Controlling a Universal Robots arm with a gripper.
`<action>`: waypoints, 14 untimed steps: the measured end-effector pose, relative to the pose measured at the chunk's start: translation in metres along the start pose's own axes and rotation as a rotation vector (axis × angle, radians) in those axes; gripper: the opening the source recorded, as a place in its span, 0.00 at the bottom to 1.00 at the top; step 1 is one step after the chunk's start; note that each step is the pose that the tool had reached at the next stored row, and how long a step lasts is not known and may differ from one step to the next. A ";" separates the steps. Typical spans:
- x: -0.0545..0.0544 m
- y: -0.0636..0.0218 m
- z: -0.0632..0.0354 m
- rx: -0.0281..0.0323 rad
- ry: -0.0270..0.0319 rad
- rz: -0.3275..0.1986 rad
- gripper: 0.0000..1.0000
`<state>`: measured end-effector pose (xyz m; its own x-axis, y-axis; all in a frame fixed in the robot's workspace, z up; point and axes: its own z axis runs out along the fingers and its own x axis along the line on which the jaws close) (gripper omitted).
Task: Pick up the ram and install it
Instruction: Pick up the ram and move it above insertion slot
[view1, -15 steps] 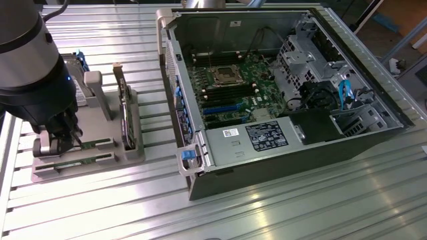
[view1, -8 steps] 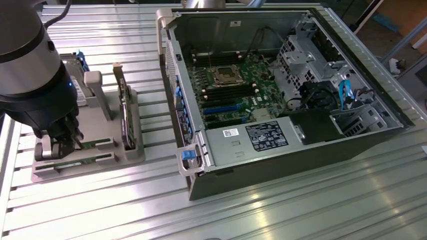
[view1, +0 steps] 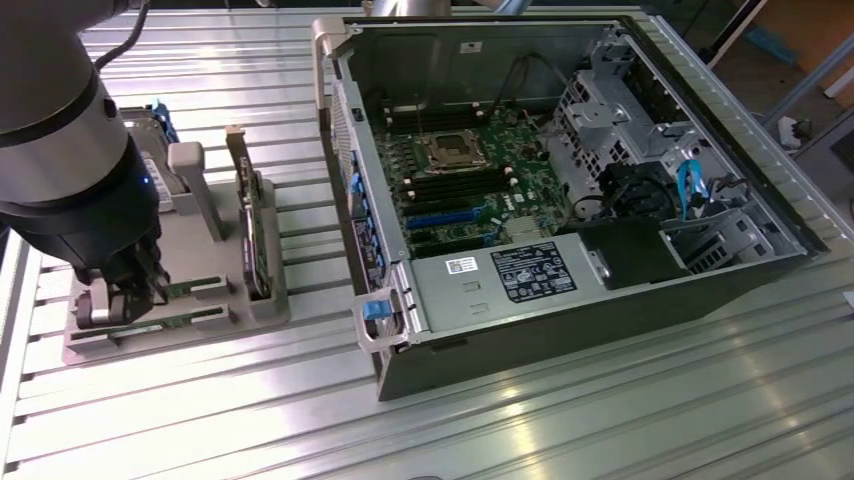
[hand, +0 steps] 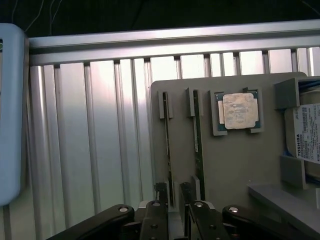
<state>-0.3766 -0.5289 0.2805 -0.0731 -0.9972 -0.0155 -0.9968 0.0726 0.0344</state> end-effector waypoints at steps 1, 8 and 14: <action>0.000 0.0000 0.0022 0.0000 0.0000 0.000 0.24; 0.001 -0.0003 0.0105 0.0000 0.0000 0.000 0.24; 0.001 -0.0005 0.0171 0.0000 0.0000 0.000 0.24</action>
<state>-0.3767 -0.5293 0.2634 -0.0731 -0.9972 -0.0155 -0.9968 0.0725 0.0344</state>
